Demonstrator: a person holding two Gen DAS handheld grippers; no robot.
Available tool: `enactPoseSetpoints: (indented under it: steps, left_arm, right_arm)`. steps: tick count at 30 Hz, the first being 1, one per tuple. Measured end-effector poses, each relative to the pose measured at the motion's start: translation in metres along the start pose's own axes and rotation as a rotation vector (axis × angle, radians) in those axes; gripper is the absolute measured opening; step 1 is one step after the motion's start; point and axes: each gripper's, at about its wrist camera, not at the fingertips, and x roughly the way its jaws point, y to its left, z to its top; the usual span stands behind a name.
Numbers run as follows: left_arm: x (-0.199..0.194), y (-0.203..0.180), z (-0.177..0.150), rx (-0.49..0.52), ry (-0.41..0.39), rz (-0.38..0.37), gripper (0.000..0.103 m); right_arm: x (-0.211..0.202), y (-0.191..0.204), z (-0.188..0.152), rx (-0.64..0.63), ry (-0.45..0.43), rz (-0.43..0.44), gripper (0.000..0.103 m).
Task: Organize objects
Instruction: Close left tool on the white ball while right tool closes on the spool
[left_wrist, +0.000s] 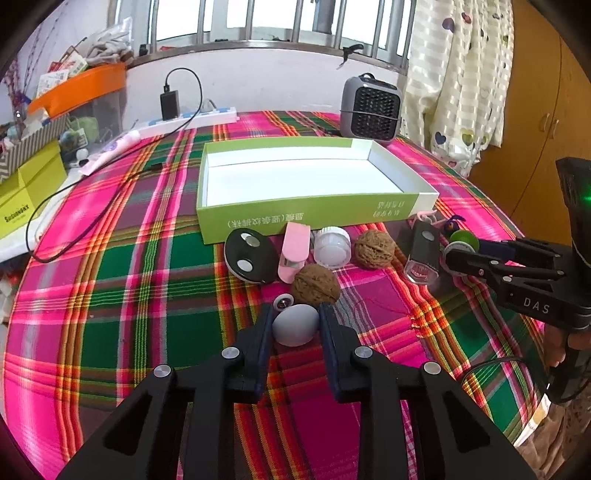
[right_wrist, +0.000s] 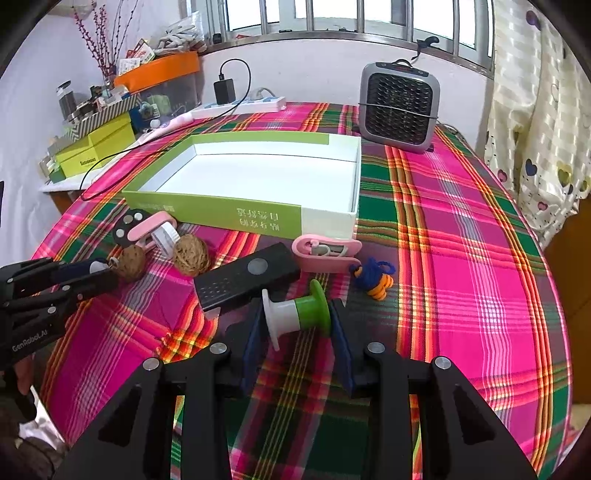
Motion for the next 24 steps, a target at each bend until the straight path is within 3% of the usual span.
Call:
enactPoseSetpoints:
  steps: [11, 24]
  left_arm:
    - [-0.014, -0.001, 0.011, 0.011, -0.042, -0.004, 0.023]
    - [-0.008, 0.002, 0.047, 0.014, -0.09, -0.012, 0.023]
  right_arm:
    - [-0.016, 0.005, 0.012, 0.003, -0.04, 0.023, 0.036]
    - [-0.016, 0.018, 0.042, -0.027, -0.067, 0.05, 0.036]
